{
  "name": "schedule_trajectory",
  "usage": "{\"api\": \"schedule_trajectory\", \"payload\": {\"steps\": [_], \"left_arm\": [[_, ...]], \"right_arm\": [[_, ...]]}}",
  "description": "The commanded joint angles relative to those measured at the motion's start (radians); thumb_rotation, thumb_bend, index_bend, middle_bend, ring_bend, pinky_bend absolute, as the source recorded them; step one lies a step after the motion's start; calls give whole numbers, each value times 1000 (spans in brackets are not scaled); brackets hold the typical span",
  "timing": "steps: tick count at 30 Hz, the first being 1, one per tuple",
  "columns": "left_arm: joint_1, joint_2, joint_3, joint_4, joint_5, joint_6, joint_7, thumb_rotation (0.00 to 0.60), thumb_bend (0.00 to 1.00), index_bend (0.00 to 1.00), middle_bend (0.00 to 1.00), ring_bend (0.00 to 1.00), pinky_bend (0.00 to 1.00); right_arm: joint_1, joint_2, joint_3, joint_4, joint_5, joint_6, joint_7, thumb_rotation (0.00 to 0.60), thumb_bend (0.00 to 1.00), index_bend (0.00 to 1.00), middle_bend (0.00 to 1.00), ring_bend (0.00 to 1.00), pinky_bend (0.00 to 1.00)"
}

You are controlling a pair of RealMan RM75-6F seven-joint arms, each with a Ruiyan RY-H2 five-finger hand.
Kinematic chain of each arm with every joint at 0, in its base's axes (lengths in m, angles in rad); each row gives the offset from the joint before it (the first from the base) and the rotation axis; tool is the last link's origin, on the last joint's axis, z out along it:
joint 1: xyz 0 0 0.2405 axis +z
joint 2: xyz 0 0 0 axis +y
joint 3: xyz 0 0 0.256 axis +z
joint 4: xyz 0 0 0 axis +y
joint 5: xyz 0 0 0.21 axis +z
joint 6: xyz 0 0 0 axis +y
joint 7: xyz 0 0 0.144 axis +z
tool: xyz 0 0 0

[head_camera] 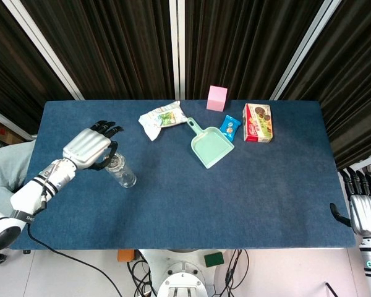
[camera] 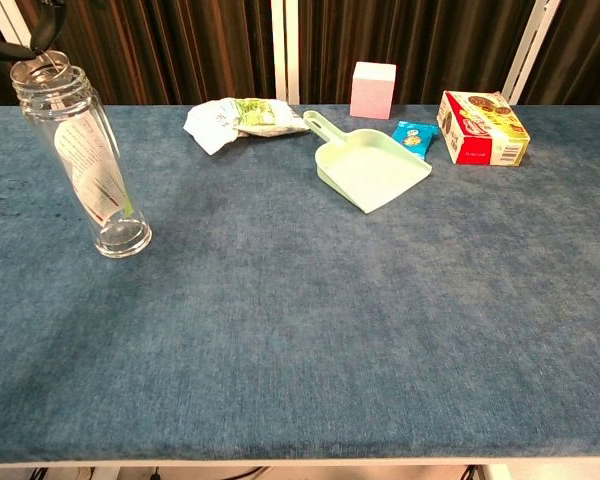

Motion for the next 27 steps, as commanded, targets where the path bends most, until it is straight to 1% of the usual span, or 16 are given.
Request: {"api": "schedule_trajectory", "payload": {"steps": [1, 15, 18, 24, 25, 27], "left_arm": [[-3, -3, 2, 7, 5, 0, -10, 600, 411, 649, 88, 0, 74], [-30, -8, 19, 23, 3, -31, -21, 600, 410, 625, 88, 0, 73], [-35, -9, 23, 26, -1, -36, -18, 600, 411, 600, 88, 0, 73], [-39, -9, 27, 28, -5, -37, -22, 597, 411, 433, 88, 0, 73], [-39, -8, 28, 28, -4, -36, -24, 589, 411, 401, 88, 0, 73], [-38, -6, 29, 28, 0, -34, -29, 542, 411, 346, 88, 0, 73]], "right_arm": [[1, 0, 0, 1, 1, -2, -1, 600, 327, 0, 0, 0, 0], [3, -4, 1, 11, 7, -11, 7, 600, 327, 0, 0, 0, 0], [3, -4, 2, 13, 8, -11, 10, 600, 327, 0, 0, 0, 0], [4, -5, 2, 18, 10, -14, 15, 600, 327, 0, 0, 0, 0], [4, -5, 2, 19, 10, -15, 16, 600, 327, 0, 0, 0, 0], [4, -5, 3, 20, 10, -14, 17, 600, 327, 0, 0, 0, 0]]}}
